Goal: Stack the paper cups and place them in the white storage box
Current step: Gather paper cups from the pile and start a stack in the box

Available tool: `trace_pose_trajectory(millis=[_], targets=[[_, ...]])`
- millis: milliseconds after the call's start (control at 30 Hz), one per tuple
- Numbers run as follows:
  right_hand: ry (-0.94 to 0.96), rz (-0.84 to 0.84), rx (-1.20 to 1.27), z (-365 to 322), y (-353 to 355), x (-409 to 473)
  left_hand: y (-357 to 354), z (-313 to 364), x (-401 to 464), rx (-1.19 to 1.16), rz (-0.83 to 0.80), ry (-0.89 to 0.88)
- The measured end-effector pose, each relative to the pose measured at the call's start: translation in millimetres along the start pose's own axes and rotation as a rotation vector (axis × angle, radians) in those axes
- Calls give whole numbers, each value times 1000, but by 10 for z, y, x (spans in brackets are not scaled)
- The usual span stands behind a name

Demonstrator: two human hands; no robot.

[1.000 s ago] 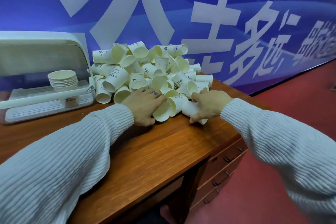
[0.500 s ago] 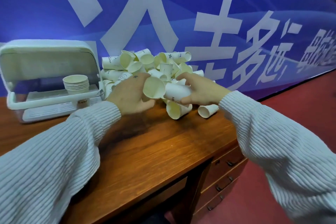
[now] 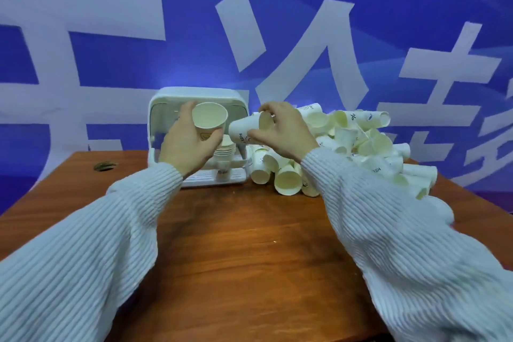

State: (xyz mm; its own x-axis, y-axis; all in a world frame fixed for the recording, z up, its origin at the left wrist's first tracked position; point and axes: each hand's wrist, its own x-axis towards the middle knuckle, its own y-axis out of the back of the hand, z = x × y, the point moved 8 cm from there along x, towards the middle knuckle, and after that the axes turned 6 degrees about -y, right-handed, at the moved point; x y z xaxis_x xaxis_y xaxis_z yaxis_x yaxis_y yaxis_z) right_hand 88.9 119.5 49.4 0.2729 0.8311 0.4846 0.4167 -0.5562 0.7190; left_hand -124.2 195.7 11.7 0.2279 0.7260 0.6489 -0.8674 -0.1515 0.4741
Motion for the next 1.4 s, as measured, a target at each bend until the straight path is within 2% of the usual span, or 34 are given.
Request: trace_pose_trajectory(millis=[133,333,600,700,800,900,967,1133,1233,1400], targets=[[110,18,-23,-308,-297,276,135,-244,-6,3,47,55],[255,-69,-259,-494,-721,499,219,-473,3,16,76,81],[263,-342,-401,-345,-1315,549,166,-612,96,-33,74,113],[210,-433,-341,-276,-1476,446,108,-621,138,-28,55,108],[233,-437,-261,-233,-1496,381,27,-607,193,-59,30,105],[151,-384,-74,-136,-1350,426,-46,-563,273,-84,21,95],[86,-338,9,-48,-1272,460,-73,-517,341,-108,35,82],[63,-384,16,117,-1285,401,-138,-347,467,-193,127,48],[62,-361,14,150,-1277,386,-307,-256,514,-163,56,15],[59,-306,47,181,-1160,334,-653,-380,525,108,-183,60]])
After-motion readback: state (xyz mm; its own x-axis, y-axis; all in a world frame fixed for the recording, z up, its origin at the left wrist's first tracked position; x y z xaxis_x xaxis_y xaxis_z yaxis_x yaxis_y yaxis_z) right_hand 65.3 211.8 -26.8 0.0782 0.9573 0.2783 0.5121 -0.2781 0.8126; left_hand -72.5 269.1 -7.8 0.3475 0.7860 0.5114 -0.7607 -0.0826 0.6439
